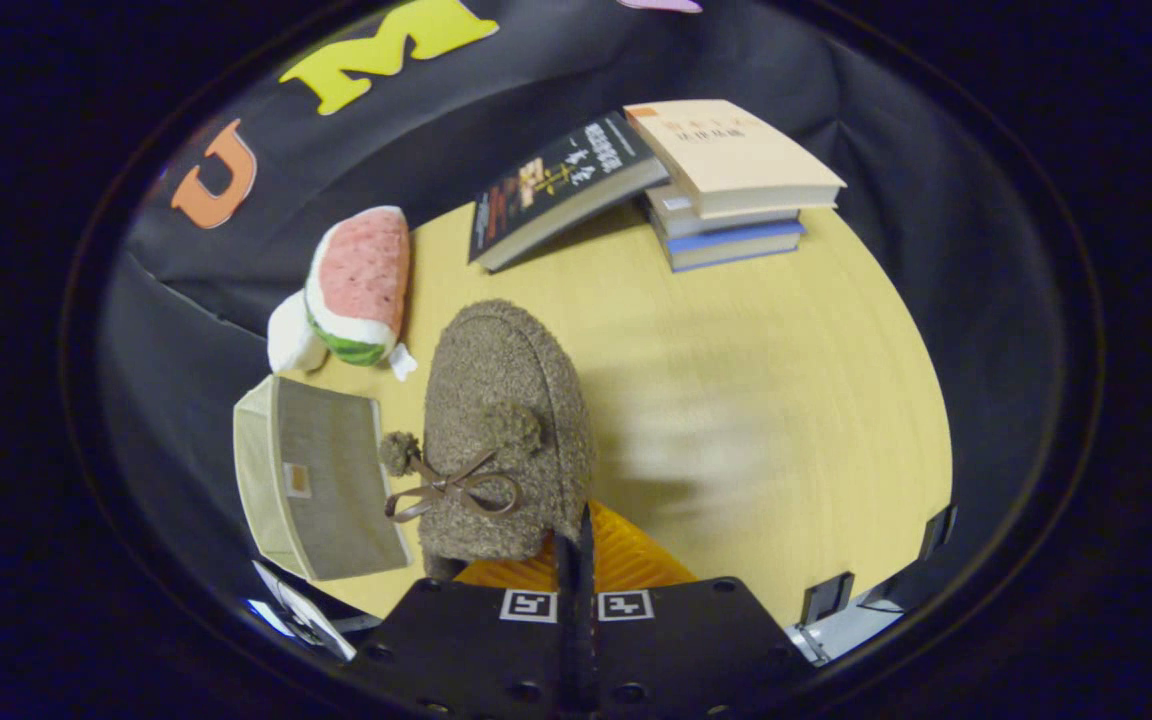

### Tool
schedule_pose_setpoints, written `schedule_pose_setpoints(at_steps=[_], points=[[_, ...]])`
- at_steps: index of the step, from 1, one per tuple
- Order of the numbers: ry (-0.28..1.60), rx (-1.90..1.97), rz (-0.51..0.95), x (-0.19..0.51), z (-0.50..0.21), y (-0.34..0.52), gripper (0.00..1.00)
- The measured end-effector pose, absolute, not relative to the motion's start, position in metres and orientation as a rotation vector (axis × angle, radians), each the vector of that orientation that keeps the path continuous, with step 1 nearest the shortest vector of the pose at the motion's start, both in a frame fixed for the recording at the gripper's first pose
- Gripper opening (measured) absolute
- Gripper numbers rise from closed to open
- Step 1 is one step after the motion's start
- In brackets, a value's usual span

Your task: Open the storage box then place both shoes into the box .Put the left shoe in first, then the right shoe, with the right side of both shoes facing outward in a uniform manner.

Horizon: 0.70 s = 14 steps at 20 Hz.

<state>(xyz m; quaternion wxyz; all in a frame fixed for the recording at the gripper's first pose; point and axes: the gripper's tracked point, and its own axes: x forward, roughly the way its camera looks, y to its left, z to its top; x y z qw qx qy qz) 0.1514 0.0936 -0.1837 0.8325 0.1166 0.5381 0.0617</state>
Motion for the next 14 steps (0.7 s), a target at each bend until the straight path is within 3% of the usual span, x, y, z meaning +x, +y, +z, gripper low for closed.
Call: schedule_pose_setpoints(at_steps=[8,14], points=[[1.104,0.174,0.359,0.128,-0.115,0.279,0.00],[1.135,0.121,0.400,0.122,-0.132,0.384,0.00]])
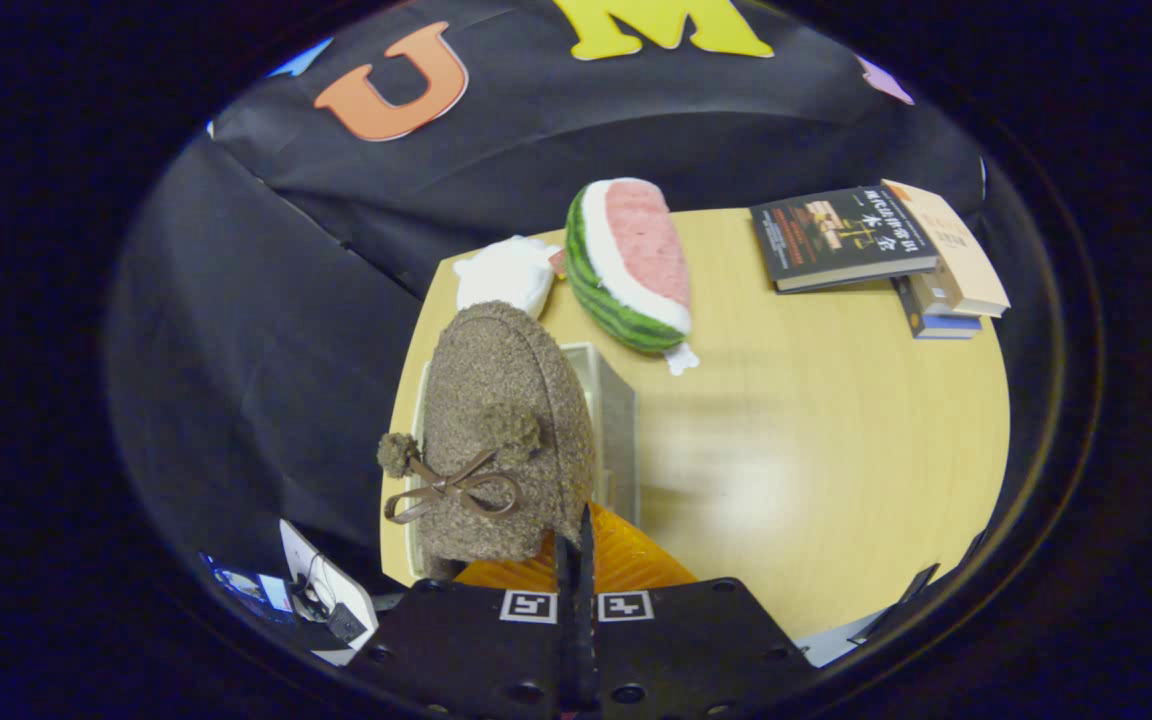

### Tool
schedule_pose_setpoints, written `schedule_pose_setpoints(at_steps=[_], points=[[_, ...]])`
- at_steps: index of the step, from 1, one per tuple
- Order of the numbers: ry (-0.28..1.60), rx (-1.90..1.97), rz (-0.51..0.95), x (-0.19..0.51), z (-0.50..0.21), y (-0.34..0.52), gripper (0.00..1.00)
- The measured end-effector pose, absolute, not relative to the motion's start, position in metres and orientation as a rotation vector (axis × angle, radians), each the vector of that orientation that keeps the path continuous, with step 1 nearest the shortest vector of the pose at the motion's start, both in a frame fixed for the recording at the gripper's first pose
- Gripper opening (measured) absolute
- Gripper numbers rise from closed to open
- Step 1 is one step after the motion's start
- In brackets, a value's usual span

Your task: Open the storage box then place both shoes into the box .Put the left shoe in first, then the right shoe, with the right side of both shoes facing outward in a uniform manner.

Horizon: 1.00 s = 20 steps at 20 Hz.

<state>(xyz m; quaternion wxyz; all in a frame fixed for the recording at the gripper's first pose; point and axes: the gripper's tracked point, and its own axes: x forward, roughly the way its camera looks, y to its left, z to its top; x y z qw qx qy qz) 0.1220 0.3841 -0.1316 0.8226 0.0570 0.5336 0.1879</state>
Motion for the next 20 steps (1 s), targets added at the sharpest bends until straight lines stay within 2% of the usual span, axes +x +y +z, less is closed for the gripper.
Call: schedule_pose_setpoints(at_steps=[2,7,9,20], points=[[1.145,0.113,0.371,0.125,-0.154,0.402,0.01],[1.140,0.017,0.154,0.144,-0.205,0.408,0.01],[1.151,0.009,0.109,0.150,-0.218,0.412,0.01],[1.209,-0.045,0.025,0.150,-0.252,0.407,0.01]])
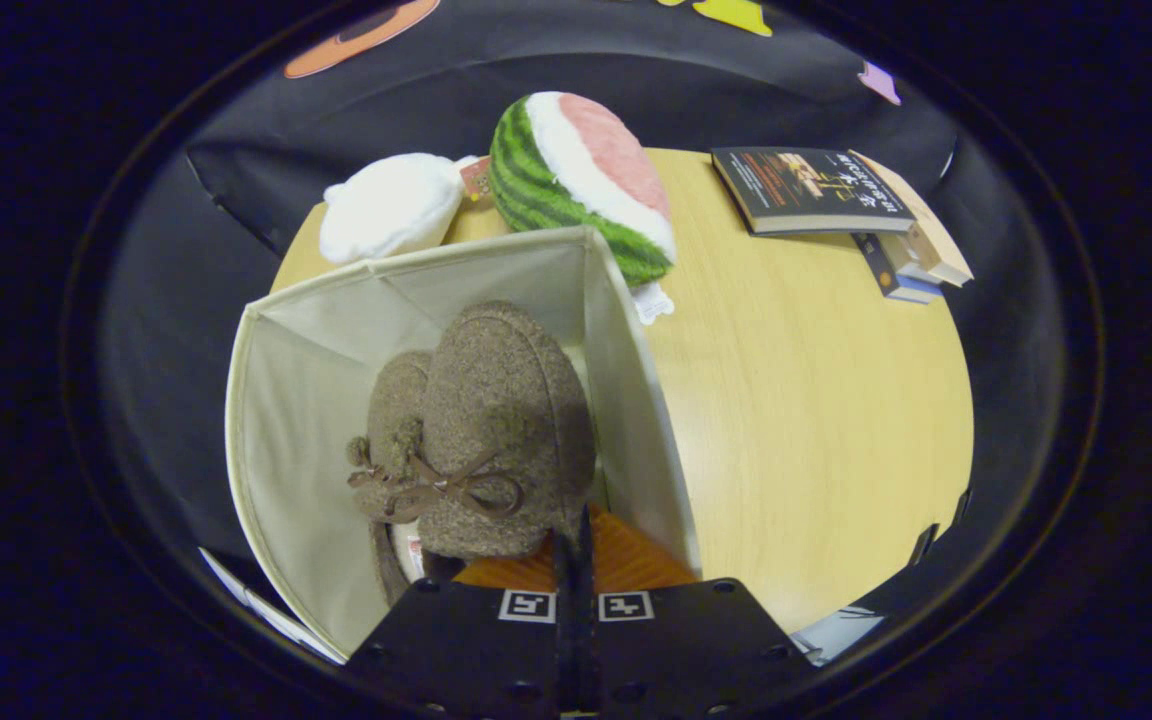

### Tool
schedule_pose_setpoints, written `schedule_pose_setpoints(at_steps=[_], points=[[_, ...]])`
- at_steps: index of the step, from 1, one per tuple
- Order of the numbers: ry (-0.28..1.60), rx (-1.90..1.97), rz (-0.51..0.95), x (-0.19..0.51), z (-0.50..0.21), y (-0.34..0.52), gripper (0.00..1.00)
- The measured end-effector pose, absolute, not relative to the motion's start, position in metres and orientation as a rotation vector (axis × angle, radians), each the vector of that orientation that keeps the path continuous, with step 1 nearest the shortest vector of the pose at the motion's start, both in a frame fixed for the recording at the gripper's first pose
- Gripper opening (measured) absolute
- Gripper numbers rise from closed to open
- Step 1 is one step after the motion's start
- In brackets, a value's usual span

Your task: Open the storage box then place both shoes into the box .Put the left shoe in first, then the right shoe, with the right side of both shoes facing outward in a uniform manner.

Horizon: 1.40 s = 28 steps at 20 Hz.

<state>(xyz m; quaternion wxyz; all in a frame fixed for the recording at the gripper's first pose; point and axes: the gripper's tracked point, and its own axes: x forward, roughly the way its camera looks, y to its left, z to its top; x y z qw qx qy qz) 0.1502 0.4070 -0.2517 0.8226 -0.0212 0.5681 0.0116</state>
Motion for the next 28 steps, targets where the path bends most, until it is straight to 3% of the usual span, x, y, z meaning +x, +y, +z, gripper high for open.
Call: schedule_pose_setpoints(at_steps=[3,5,6,13,14,28], points=[[1.207,-0.031,0.028,0.149,-0.253,0.410,0.14],[1.224,-0.026,0.055,0.143,-0.253,0.414,0.14],[1.224,-0.008,0.073,0.140,-0.250,0.419,0.19],[1.137,-0.105,0.176,0.127,-0.214,0.430,0.88],[1.106,-0.123,0.183,0.128,-0.207,0.429,0.92],[0.775,-0.062,0.109,0.135,-0.112,0.315,0.95]])
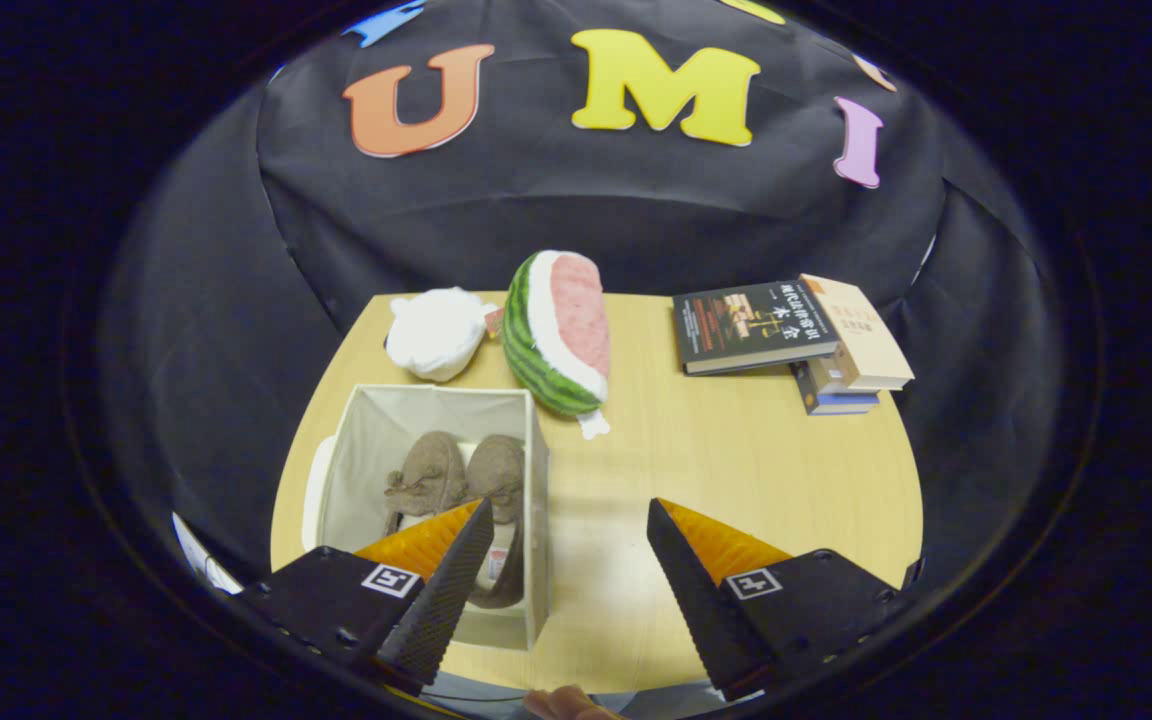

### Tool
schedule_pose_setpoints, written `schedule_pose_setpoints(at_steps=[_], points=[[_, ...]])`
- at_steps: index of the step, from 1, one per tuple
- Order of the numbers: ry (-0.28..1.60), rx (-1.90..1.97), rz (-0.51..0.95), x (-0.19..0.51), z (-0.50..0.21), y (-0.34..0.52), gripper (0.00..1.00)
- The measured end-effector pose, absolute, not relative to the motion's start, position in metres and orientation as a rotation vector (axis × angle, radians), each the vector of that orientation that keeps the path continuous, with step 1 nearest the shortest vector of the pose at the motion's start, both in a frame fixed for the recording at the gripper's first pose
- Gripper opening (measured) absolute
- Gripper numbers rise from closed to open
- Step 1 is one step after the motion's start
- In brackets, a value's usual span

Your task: Open the storage box then place both shoes into the box .Put the left shoe in first, then the right shoe, with the right side of both shoes facing outward in a uniform manner.

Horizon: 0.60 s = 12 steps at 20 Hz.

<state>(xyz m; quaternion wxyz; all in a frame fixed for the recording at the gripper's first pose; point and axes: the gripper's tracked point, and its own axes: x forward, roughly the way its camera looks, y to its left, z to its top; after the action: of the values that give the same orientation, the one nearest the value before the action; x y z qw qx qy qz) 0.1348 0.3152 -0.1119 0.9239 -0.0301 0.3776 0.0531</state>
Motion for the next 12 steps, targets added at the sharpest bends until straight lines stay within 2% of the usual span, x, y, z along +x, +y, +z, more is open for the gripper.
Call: schedule_pose_setpoints(at_steps=[12], points=[[0.331,-0.055,0.101,0.131,-0.003,0.213,0.95]])
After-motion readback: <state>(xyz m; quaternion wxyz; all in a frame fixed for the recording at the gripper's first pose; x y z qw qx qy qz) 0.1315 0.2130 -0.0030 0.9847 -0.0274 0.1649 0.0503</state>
